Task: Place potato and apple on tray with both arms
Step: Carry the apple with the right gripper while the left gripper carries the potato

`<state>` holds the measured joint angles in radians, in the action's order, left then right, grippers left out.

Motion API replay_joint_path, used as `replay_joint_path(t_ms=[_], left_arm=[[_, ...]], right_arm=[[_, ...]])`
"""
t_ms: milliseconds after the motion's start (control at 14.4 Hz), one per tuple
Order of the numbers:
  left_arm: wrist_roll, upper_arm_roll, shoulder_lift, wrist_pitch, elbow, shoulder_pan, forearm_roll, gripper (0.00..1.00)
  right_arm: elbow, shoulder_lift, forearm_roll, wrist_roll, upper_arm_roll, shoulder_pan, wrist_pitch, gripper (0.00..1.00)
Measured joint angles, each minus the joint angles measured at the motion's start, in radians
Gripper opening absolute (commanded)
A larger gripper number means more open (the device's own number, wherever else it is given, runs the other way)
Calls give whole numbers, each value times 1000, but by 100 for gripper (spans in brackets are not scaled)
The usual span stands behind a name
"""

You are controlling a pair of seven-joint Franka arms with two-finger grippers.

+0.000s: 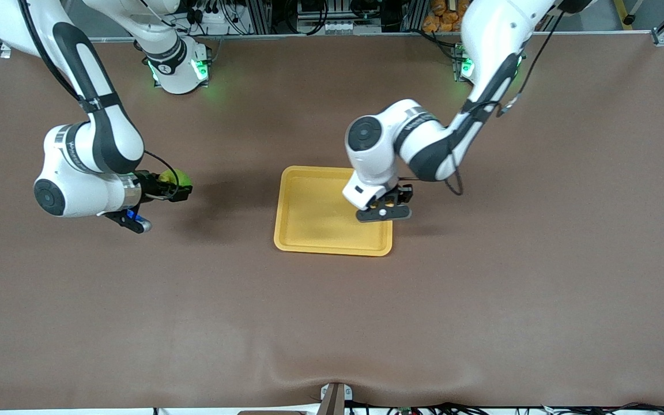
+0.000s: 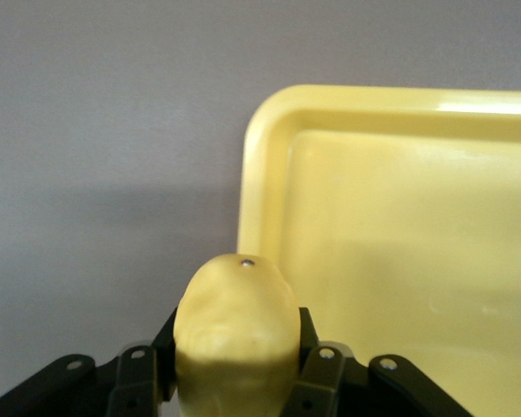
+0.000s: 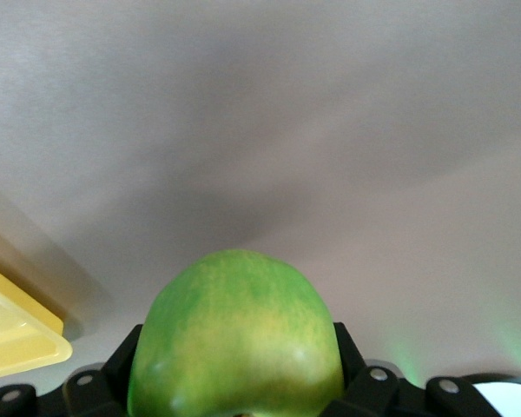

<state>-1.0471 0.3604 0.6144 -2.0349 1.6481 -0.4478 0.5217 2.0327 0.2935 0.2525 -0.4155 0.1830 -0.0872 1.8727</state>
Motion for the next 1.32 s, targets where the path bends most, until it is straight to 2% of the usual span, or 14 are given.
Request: replay_joint_path(t_ms=[208,486,625,764,834,903,973,1112,1320], left_arm=[[-57,-32,75,21,-71,-71,41,0],[-58,-67,130,29,-134,-107,41,0],[-60,-98,152,30,-146,-135,41,7],[-66,-118,172,30,-151,-159,41,23],[-70,-120,178,30,-153,-165,41,42],[-72,-120,181,30,-155,-168,41,74],[-73,-120,182,30,-156,-169,41,100],[-73,-121,181,30,-163,-170,41,100],[-73,-123,178,36,-188,-176,42,100]], right_arm=[[0,1,1,-39,10,4,12,0],[0,14,2,-157,65,9,79,0],[0,24,2,-207,86,15,108,0],[0,37,6,-252,102,23,139,0],[0,44,23,-273,105,32,159,0],[1,52,59,-286,108,44,182,0],[1,60,99,-292,109,58,205,0],[1,76,160,-298,109,84,245,0],[0,84,206,-312,110,116,269,0]])
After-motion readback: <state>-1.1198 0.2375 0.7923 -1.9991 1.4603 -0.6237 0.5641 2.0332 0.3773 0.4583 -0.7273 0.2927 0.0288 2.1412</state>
